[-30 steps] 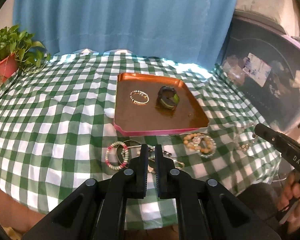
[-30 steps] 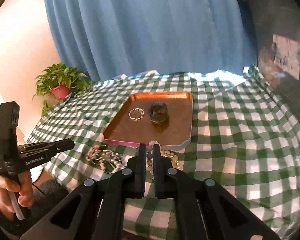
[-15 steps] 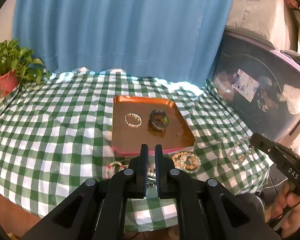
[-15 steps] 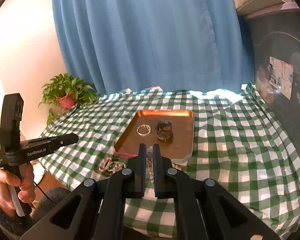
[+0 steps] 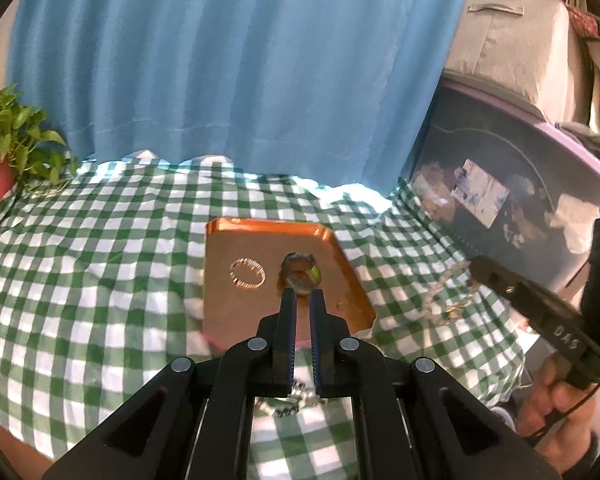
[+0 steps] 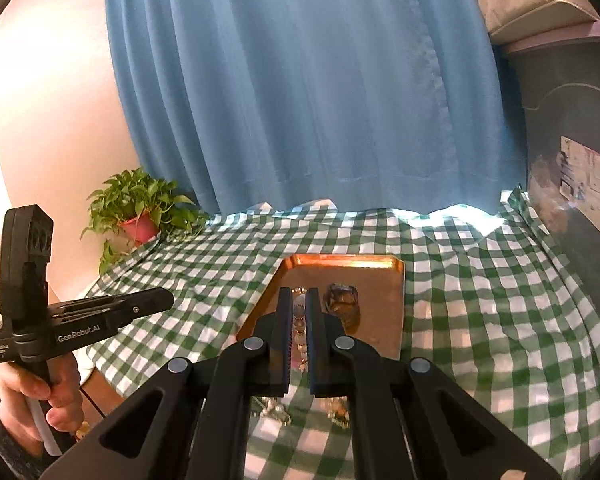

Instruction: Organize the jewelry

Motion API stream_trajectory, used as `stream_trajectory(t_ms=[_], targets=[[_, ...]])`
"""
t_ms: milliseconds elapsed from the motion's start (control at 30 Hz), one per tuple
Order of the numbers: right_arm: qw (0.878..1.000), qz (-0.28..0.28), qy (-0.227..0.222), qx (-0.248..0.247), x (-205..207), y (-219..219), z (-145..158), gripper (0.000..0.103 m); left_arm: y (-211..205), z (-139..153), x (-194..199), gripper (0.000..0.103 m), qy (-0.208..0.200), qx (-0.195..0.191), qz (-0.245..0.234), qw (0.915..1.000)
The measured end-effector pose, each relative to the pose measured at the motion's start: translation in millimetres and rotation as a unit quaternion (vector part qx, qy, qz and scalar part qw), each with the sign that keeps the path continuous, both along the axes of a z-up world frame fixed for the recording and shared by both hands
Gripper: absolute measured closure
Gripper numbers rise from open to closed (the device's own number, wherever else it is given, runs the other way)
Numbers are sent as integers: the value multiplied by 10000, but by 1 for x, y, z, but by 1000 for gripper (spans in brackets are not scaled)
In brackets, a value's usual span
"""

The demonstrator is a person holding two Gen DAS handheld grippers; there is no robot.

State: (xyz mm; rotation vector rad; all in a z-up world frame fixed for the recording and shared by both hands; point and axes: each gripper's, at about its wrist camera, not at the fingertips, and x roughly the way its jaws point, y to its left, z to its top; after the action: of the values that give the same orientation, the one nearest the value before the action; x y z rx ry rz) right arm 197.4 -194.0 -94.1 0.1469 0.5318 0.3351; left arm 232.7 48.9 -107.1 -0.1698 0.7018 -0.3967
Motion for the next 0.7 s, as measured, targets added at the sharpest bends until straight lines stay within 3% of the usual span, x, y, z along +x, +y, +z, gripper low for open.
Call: stream_trajectory(t_ms=[267,400,467,700], targets=[[9998,25,113,184,52,3,-13,98,-4,2,48,96,-57,-388,-203,9990],[9993,3,203,305,79,2,-24,98,2,-12,78,96,121,-855,-283,9959],[9989,-35,245,408,92,-1,-29,98,9,-23,96,96,322,-1304,-372,9902],[9978,-47,398,534,120,-9,-51,98,37,-63,123,96,869,-2074,-400,9736]])
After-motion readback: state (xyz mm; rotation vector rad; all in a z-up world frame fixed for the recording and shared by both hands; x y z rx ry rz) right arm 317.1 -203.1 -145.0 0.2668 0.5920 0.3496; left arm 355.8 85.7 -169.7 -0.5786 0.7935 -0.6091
